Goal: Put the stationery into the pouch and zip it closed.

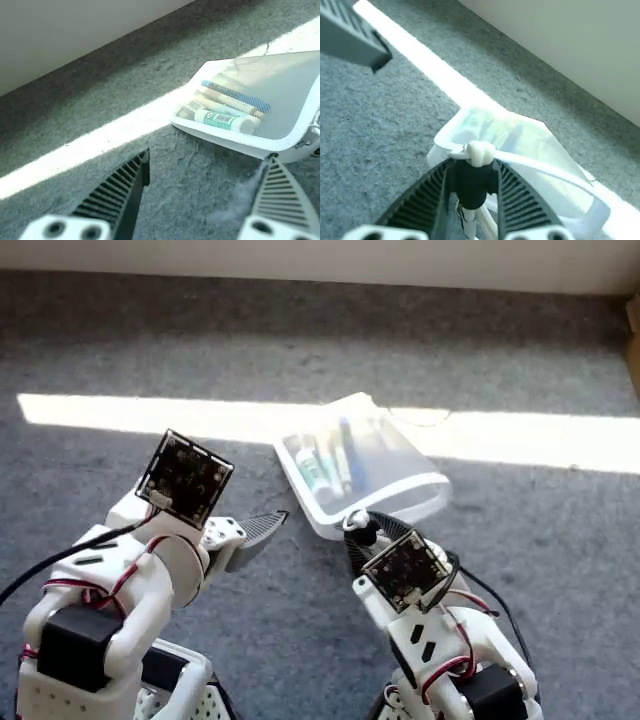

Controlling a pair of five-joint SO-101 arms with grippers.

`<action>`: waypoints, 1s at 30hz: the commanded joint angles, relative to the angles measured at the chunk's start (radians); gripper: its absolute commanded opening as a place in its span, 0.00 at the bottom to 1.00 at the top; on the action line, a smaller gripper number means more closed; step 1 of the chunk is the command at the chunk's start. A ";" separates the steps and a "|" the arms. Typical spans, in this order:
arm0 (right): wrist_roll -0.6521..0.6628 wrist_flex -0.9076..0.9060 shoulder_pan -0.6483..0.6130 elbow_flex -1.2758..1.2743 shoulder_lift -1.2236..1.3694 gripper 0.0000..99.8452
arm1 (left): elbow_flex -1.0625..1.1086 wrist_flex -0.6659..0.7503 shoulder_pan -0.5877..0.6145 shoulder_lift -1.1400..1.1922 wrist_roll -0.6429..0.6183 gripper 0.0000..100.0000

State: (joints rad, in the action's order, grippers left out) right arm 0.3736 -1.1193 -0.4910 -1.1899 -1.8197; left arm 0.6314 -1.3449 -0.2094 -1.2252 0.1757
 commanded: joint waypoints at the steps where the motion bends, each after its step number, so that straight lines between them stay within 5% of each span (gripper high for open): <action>1: -0.052 0.005 0.039 0.090 -0.015 0.00 | 0.116 0.055 0.001 -0.101 0.035 0.34; 11: -0.091 0.002 0.096 0.131 -0.018 0.00 | 0.315 0.120 -0.223 -0.282 0.101 0.34; 19: -0.089 -0.022 0.093 0.174 -0.018 0.00 | 0.521 0.367 -0.259 -0.352 0.098 0.34; 30: -0.084 -0.125 0.088 0.280 -0.018 0.00 | 0.562 0.473 -0.371 -0.346 0.098 0.33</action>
State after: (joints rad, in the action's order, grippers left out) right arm 0.2938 -1.2405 -0.4005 -0.9782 -1.8243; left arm 1.1991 -0.9367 -0.5470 -1.5704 0.2693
